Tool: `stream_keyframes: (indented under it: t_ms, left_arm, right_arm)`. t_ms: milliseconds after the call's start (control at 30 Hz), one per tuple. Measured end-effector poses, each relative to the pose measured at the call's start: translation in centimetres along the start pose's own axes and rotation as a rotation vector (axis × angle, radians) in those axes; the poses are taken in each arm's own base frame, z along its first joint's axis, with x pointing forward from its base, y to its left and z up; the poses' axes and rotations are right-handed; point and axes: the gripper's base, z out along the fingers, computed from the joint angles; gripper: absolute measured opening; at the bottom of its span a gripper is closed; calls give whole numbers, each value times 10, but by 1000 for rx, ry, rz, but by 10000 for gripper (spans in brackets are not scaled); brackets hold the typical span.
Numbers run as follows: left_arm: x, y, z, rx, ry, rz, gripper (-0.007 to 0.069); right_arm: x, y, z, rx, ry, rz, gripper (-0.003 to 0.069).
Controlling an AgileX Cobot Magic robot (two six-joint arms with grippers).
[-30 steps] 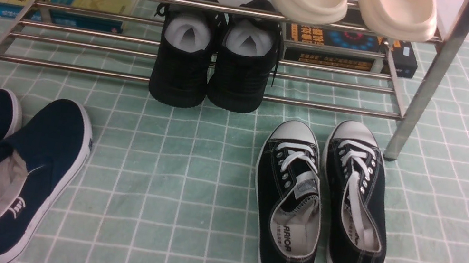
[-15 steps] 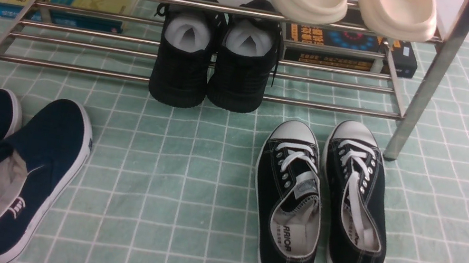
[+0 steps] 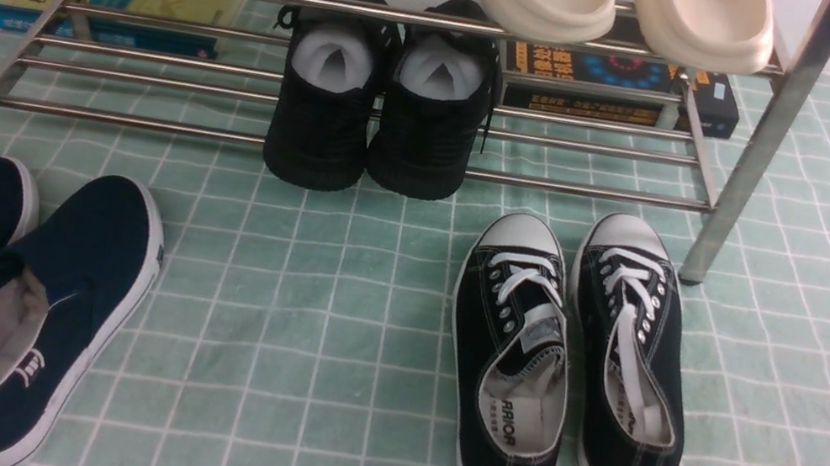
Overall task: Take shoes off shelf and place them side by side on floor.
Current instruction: 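Grasp a shoe standing on the lower shelf of the shoe rack with the left gripper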
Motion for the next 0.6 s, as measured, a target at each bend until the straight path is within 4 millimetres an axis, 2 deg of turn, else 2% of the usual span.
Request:
stream_keyframes:
  t_ms: [33, 67, 100, 133, 167, 200, 233, 267, 333, 433, 467, 600]
  left_arm:
    - [-3, 0, 5, -15, 28, -1, 1]
    - [-15, 0, 22, -74, 132, 9, 1]
    - [-22, 0, 31, -95, 170, 10, 1]
    - [-24, -1, 32, -99, 175, 12, 1]
    - [-35, 0, 50, -123, 227, 6, 2]
    - [-38, -1, 54, -127, 235, 3, 4]
    - [-48, -2, 70, -126, 258, -4, 16]
    - [-50, -2, 71, -124, 260, -2, 21]
    - [-65, -8, 93, -75, 261, -13, 68]
    - [-77, -20, 110, -4, 249, 33, 150]
    - [-78, -22, 111, 1, 246, 34, 155]
    - [-84, -47, 141, 56, 257, 87, 286]
  right_arm:
    - [0, 0, 0, 0, 0, 0, 237]
    - [0, 0, 0, 0, 0, 0, 237]
    - [0, 0, 0, 0, 0, 0, 237]
    - [0, 0, 0, 0, 0, 0, 237]
    - [0, 0, 0, 0, 0, 0, 237]
    - [0, 0, 0, 0, 0, 0, 237]
    - [0, 0, 0, 0, 0, 0, 237]
    - [0, 0, 0, 0, 0, 0, 237]
    - [0, 0, 0, 0, 0, 0, 237]
    - [0, 0, 0, 0, 0, 0, 237]
    - [0, 0, 0, 0, 0, 0, 237]
    - [0, 0, 0, 0, 0, 0, 237]
